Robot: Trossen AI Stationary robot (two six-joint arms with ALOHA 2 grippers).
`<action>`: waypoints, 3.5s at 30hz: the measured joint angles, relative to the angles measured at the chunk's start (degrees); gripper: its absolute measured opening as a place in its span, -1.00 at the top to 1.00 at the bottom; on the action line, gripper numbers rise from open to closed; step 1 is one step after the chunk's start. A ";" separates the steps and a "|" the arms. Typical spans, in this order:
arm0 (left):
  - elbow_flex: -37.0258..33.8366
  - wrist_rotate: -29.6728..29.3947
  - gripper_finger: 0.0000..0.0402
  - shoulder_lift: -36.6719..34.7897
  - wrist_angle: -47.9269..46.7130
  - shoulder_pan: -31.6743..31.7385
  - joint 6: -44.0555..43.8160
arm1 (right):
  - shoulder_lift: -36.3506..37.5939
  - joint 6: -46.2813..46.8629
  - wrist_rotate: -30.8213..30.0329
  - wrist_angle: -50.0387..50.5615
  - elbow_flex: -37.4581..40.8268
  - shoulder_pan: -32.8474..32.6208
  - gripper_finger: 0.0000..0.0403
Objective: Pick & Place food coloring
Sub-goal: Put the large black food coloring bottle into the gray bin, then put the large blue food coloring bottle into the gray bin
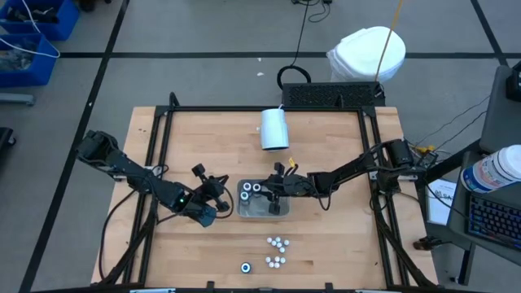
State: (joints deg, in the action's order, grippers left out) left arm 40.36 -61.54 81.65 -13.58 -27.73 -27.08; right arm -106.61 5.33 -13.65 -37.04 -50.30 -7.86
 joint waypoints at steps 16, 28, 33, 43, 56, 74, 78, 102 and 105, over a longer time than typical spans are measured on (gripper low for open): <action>0.00 2.04 0.88 0.00 0.33 0.00 -0.08 | 2.83 0.03 0.29 1.36 0.17 -0.03 -0.05; 0.00 3.52 0.88 0.00 0.30 -0.15 -0.75 | 14.87 -5.19 1.09 14.39 0.17 -1.71 -0.08; 0.00 3.52 0.88 0.00 0.36 -0.15 -2.14 | 25.70 -6.19 2.07 29.47 0.24 -3.45 0.10; 0.00 3.06 0.88 0.00 0.52 -1.47 -3.19 | 48.13 -7.90 9.05 24.95 15.06 -3.85 0.94; 0.00 2.96 0.88 0.00 0.85 -2.56 -4.48 | 71.31 -3.65 3.42 25.37 32.54 -3.80 1.00; 0.00 3.00 0.88 0.00 2.03 -4.67 -4.73 | 82.43 -7.82 6.21 18.04 42.97 -4.51 1.00; 0.00 3.02 0.88 0.00 2.16 -5.30 -4.51 | 84.03 -6.34 6.47 19.02 43.41 -4.65 1.00; 40.14 26.55 0.94 16.29 -8.02 -15.06 13.57 | 84.96 -6.15 7.96 17.81 47.52 -5.25 1.00; 48.18 26.83 0.90 22.08 -14.26 -16.38 8.91 | 84.96 -6.17 7.95 17.83 47.54 -5.25 1.00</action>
State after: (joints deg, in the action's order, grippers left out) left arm 88.54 -34.71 103.73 -27.84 -44.10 -18.17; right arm -21.65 -0.84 -5.70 -19.21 -2.76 -13.10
